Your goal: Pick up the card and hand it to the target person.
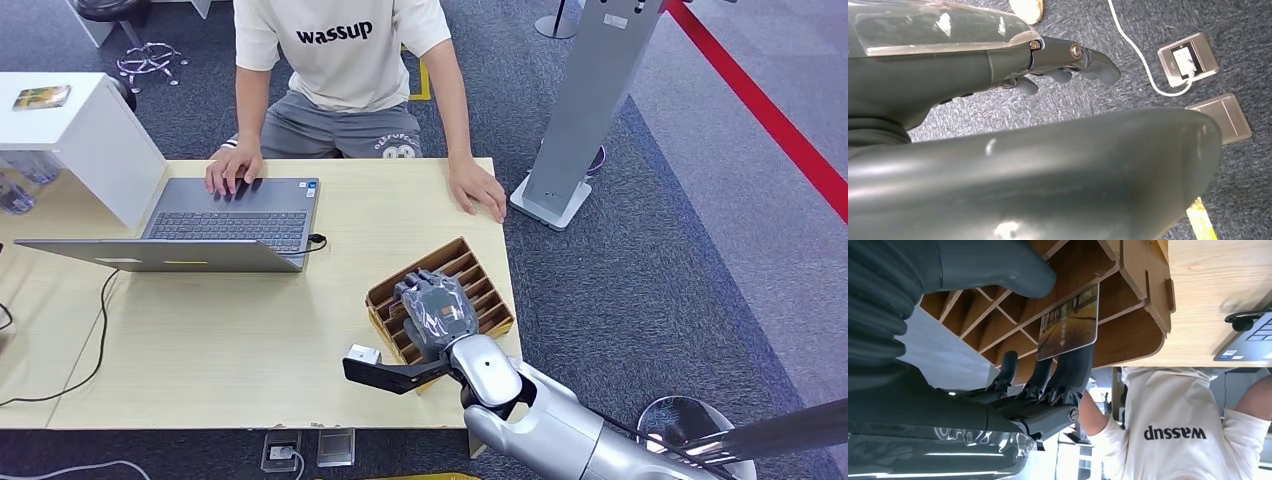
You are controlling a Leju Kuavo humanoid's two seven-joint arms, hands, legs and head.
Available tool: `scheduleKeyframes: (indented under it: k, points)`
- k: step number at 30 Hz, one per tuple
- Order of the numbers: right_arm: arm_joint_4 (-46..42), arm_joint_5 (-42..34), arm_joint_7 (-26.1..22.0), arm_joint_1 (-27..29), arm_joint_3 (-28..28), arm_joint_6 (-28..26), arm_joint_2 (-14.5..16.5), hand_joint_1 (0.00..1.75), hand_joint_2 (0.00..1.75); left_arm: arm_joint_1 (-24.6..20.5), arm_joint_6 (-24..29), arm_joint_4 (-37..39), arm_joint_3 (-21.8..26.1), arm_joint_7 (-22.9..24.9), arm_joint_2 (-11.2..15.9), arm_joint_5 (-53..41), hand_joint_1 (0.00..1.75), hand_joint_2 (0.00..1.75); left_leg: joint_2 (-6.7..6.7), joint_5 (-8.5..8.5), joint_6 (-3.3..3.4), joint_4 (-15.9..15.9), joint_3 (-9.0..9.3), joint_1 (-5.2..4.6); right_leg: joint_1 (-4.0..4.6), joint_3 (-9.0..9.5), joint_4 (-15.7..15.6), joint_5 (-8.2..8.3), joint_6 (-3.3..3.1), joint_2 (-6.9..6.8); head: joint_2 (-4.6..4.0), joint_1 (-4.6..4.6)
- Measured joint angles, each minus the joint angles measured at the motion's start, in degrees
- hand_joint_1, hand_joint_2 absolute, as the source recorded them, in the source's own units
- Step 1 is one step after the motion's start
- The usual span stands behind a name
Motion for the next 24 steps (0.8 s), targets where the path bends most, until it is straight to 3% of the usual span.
scheduleKeyframes:
  k: [7,24]
  points:
    - [0.1,-0.3,0.0,0.0,0.0,-0.2,0.0,1.31,1.75,0.0,0.1,0.0,-0.2,0.0,0.0,0.3,0.0,0.0,0.0,0.0,0.0,0.0,0.0,0.0,0.0,0.0,0.0,0.0,0.0,0.0,0.01,0.01]
    - [0.1,-0.3,-0.2,-0.1,0.0,-0.8,0.0,1.52,1.75,0.0,-0.1,0.0,-1.2,-0.1,0.1,0.9,0.0,0.0,0.0,0.0,0.0,0.0,0.0,0.0,0.0,0.01,0.0,0.0,0.0,0.0,0.0,0.01]
